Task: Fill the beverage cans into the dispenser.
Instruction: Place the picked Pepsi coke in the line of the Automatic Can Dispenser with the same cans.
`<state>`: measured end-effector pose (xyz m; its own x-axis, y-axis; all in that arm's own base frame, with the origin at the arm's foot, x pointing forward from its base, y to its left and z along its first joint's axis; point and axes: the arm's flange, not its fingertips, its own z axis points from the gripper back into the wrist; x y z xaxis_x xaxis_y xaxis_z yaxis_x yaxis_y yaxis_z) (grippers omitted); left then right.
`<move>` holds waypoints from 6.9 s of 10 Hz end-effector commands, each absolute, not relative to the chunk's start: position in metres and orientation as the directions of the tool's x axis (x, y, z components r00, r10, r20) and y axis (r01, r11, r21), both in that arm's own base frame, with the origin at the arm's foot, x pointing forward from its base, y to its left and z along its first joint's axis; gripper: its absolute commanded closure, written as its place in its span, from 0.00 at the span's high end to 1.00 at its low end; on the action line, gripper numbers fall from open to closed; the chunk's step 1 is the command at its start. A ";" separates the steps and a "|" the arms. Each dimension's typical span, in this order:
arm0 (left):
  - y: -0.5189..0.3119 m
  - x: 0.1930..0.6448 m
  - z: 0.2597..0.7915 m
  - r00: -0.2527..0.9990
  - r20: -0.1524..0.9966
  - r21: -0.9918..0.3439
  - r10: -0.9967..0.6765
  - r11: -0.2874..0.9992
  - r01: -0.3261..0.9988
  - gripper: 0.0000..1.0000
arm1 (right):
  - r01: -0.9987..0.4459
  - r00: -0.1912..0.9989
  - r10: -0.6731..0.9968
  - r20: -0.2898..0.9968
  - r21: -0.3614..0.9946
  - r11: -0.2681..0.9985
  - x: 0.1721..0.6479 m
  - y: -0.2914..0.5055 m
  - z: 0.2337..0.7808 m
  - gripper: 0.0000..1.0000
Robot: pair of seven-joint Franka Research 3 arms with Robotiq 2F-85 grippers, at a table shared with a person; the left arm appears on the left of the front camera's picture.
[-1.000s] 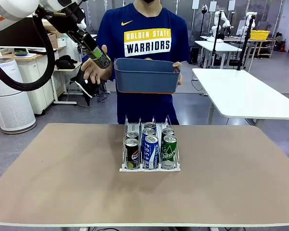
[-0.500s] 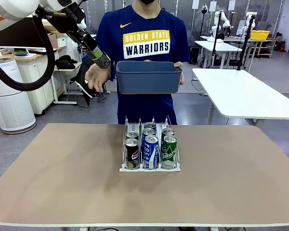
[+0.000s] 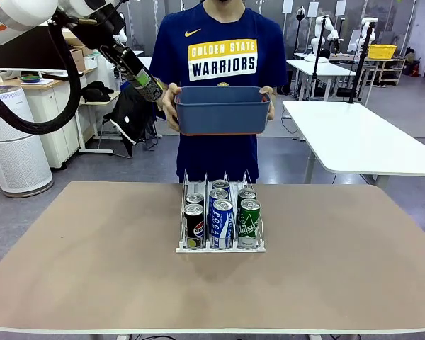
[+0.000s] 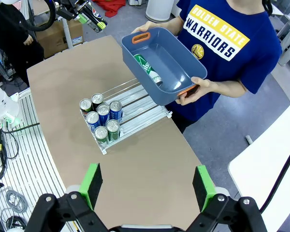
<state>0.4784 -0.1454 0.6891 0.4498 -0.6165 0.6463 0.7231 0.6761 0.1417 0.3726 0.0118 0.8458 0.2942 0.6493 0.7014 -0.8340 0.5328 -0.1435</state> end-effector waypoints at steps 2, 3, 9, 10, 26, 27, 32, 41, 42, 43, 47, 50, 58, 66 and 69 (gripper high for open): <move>-0.184 0.462 0.686 0.533 0.601 0.112 -0.595 0.723 0.681 0.58 | -0.835 0.293 0.647 0.704 -0.142 0.532 0.372 0.012 0.846 1.00; -0.199 0.453 0.682 0.542 0.590 0.091 -0.598 0.716 0.692 0.58 | -0.835 0.293 0.647 0.704 -0.142 0.532 0.372 0.012 0.846 1.00; -0.248 0.436 0.657 0.525 0.523 0.035 -0.672 0.632 0.774 0.58 | -0.835 0.293 0.647 0.704 -0.142 0.532 0.372 0.012 0.846 1.00; -0.248 0.436 0.657 0.525 0.523 0.035 -0.672 0.632 0.774 0.58 | -0.835 0.293 0.647 0.704 -0.142 0.532 0.372 0.012 0.846 1.00; -0.335 0.317 0.571 0.614 0.394 0.135 -0.684 0.704 0.698 0.58 | -0.835 0.293 0.647 0.704 -0.142 0.532 0.372 0.012 0.846 1.00; -0.346 0.309 0.570 0.635 0.340 0.141 -0.694 0.705 0.694 0.58 | -0.835 0.293 0.647 0.704 -0.142 0.532 0.372 0.012 0.846 1.00; -0.346 0.309 0.570 0.635 0.340 0.141 -0.694 0.705 0.694 0.58 | -0.835 0.293 0.647 0.704 -0.142 0.532 0.372 0.012 0.846 1.00; -0.369 0.283 0.505 0.714 0.339 0.187 -0.612 0.788 0.587 0.58 | -0.835 0.293 0.647 0.704 -0.142 0.532 0.372 0.012 0.846 1.00; -0.367 0.281 0.496 0.705 0.332 0.180 -0.627 0.776 0.605 0.58 | -0.835 0.293 0.647 0.704 -0.142 0.532 0.372 0.012 0.846 1.00; -0.369 0.283 0.488 0.712 0.338 0.165 -0.616 0.783 0.600 0.58 | -0.835 0.293 0.647 0.704 -0.142 0.532 0.372 0.012 0.846 1.00; -0.365 0.302 0.464 0.707 0.306 0.155 -0.637 0.766 0.624 0.58 | -0.835 0.293 0.647 0.704 -0.142 0.532 0.372 0.012 0.846 1.00; -0.365 0.298 0.462 0.723 0.284 0.143 -0.630 0.773 0.618 0.58 | -0.835 0.293 0.647 0.704 -0.142 0.532 0.372 0.012 0.846 1.00; -0.356 0.321 0.439 0.742 0.240 0.186 -0.626 0.780 0.597 0.58 | -0.835 0.293 0.647 0.704 -0.142 0.532 0.372 0.012 0.846 1.00; -0.338 0.371 0.416 0.773 0.320 0.191 -0.547 0.837 0.513 0.58 | -0.835 0.293 0.647 0.704 -0.142 0.532 0.372 0.012 0.846 1.00; -0.337 0.392 0.415 0.781 0.347 0.134 -0.519 0.852 0.506 0.58 | -0.835 0.293 0.647 0.704 -0.142 0.532 0.372 0.012 0.846 1.00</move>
<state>0.3747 -0.3304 0.4123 0.7930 -0.5422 0.2778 0.5216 0.8398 0.1504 0.3726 0.0119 0.8458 0.2939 0.6494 0.7013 -0.8341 0.5326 -0.1436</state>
